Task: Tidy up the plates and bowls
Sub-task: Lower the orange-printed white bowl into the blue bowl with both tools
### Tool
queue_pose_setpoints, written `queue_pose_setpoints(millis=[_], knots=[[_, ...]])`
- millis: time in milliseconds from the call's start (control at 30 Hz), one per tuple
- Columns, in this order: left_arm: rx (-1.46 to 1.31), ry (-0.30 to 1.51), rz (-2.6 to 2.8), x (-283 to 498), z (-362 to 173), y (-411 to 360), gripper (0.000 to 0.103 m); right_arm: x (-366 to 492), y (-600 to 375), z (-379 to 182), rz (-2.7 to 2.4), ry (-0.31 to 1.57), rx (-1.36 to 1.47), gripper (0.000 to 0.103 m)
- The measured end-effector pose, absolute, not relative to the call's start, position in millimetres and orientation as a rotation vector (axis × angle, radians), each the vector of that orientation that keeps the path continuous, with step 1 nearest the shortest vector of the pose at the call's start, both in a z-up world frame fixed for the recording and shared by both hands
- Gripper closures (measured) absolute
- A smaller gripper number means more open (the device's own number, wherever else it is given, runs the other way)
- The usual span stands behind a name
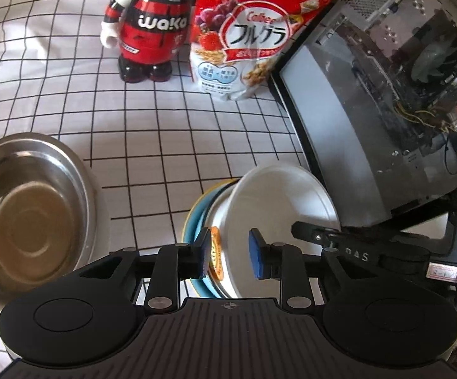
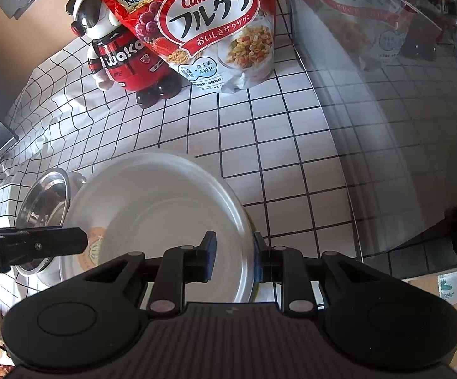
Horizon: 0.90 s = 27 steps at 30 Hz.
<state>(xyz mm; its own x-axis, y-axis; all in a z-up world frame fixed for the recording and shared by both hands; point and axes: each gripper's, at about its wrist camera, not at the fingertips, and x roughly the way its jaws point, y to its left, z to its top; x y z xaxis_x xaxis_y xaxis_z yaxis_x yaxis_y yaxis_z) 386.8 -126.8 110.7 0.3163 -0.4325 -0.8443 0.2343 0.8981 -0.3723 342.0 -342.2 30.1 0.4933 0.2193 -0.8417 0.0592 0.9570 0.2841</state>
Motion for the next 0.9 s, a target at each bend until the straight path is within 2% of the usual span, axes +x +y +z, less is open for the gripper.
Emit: queue_pose_setpoints(millis=[133, 300, 467, 600, 700, 800, 900], knots=[[-0.169, 1.168, -0.410, 388, 104, -124, 0.075, 341, -344, 29, 0.109, 1.056, 0.309, 0.078], [-0.154, 1.186, -0.401, 388, 92, -125, 0.075, 335, -343, 27, 0.140, 1.027, 0.317, 0.066], [-0.125, 1.196, -0.387, 388, 84, -127, 0.075, 327, -336, 28, 0.134, 0.976, 0.263, 0.065], [-0.143, 1.206, -0.389, 390, 81, -124, 0.074, 323, -337, 31, 0.108, 0.935, 0.245, 0.056], [-0.158, 1.198, -0.390, 390, 79, -122, 0.072, 317, -342, 34, 0.095, 0.883, 0.257, 0.055], [-0.190, 1.169, -0.392, 388, 73, -119, 0.069, 310, -349, 28, 0.079, 0.835, 0.306, 0.047], [-0.241, 1.133, -0.396, 385, 63, -114, 0.067, 311, -354, 13, 0.070, 0.847, 0.400, 0.047]])
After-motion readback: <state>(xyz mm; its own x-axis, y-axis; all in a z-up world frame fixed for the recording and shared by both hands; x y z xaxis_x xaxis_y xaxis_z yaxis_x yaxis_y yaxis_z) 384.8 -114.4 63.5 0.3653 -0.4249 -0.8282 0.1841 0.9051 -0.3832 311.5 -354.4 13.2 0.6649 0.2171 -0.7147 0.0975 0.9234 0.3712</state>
